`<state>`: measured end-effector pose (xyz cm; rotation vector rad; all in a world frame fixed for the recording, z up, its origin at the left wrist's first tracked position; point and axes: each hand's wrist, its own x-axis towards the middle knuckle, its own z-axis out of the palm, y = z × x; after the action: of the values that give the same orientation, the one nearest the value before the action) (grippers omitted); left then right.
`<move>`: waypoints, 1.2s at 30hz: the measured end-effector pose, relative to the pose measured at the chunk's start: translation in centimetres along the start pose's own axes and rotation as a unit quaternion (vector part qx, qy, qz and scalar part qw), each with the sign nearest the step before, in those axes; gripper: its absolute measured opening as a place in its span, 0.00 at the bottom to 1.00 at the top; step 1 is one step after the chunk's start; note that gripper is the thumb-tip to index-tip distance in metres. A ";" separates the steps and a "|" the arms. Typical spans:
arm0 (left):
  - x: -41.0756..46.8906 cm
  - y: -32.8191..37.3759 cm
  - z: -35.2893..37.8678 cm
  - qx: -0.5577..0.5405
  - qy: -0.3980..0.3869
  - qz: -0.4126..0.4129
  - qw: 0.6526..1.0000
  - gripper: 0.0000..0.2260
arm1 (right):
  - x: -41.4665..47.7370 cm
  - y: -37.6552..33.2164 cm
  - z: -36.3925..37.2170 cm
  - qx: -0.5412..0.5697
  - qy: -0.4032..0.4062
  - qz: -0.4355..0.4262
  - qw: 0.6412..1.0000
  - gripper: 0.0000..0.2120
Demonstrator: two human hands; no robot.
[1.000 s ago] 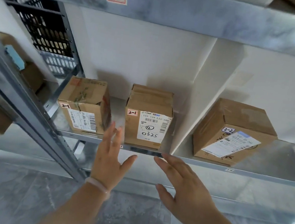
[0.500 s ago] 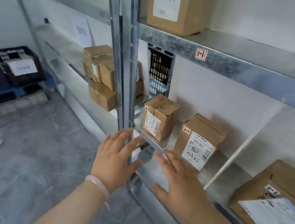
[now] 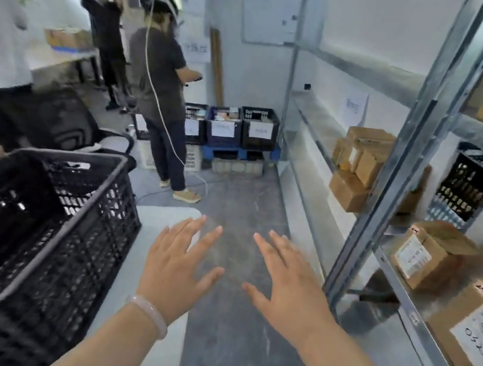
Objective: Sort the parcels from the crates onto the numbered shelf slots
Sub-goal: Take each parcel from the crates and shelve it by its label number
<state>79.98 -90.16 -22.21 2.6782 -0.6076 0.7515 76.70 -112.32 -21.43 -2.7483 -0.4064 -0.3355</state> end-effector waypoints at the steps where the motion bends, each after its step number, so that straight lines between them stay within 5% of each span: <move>1: -0.9 -1.2 -1.2 0.017 0.005 -0.019 1.000 0.28 | 0.8 -1.5 0.3 0.003 0.000 -0.021 1.000 0.37; 11: -10.9 -13.2 -12.7 0.109 0.032 -0.163 0.980 0.28 | 6.1 -18.8 6.3 0.069 -0.012 -0.168 0.983 0.35; 23: -23.7 -31.6 -25.1 0.107 0.028 -0.262 0.959 0.28 | 9.5 -43.7 14.7 0.130 -0.021 -0.243 0.961 0.34; 36: -17.0 -45.4 -25.4 0.054 0.041 -0.251 0.966 0.27 | 20.4 -49.1 19.7 0.115 -0.023 -0.215 0.970 0.34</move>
<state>77.37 -35.70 -18.06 2.7020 0.1426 0.7559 83.69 -56.11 -19.18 -2.4271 -0.9912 -0.3078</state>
